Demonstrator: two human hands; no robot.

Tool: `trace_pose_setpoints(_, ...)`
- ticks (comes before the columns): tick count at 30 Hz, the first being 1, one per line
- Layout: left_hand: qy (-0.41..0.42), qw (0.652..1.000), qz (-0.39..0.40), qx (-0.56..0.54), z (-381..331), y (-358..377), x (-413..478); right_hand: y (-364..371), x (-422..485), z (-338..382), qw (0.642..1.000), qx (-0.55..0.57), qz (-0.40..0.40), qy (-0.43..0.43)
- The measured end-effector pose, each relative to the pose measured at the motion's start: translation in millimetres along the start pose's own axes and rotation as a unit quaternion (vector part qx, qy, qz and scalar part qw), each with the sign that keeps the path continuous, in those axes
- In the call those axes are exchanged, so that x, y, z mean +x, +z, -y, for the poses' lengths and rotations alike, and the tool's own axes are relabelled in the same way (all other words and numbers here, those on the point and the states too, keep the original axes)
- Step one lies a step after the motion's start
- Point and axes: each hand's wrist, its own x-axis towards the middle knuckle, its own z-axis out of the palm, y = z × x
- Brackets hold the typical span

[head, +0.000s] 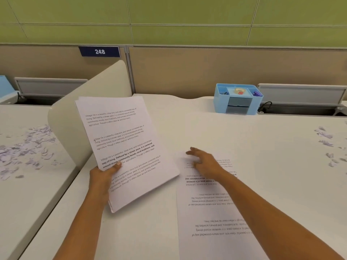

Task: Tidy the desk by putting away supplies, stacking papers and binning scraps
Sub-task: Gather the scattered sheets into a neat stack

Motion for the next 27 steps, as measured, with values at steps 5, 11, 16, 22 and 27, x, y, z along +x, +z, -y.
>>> trace_pose_setpoints(5,-0.005,1.0,0.004,0.006,2,-1,-3,-49,-12,-13,0.969,-0.167,-0.069,0.166)
trace_pose_setpoints(11,-0.011,1.0,0.004,0.005,5,2,-8,-58,-34,-27,0.946,-0.215,0.014,0.244)
trace_pose_setpoints(16,-0.019,1.0,0.002,0.007,6,3,-13,-42,-36,-42,0.98,-0.071,-0.112,0.147)
trace_pose_setpoints(22,-0.028,1.0,0.002,0.013,8,6,-15,-55,-42,-41,0.946,-0.189,-0.072,0.253)
trace_pose_setpoints(27,-0.029,1.0,0.005,0.006,6,12,-19,-55,-32,-33,0.945,-0.226,-0.012,0.235)
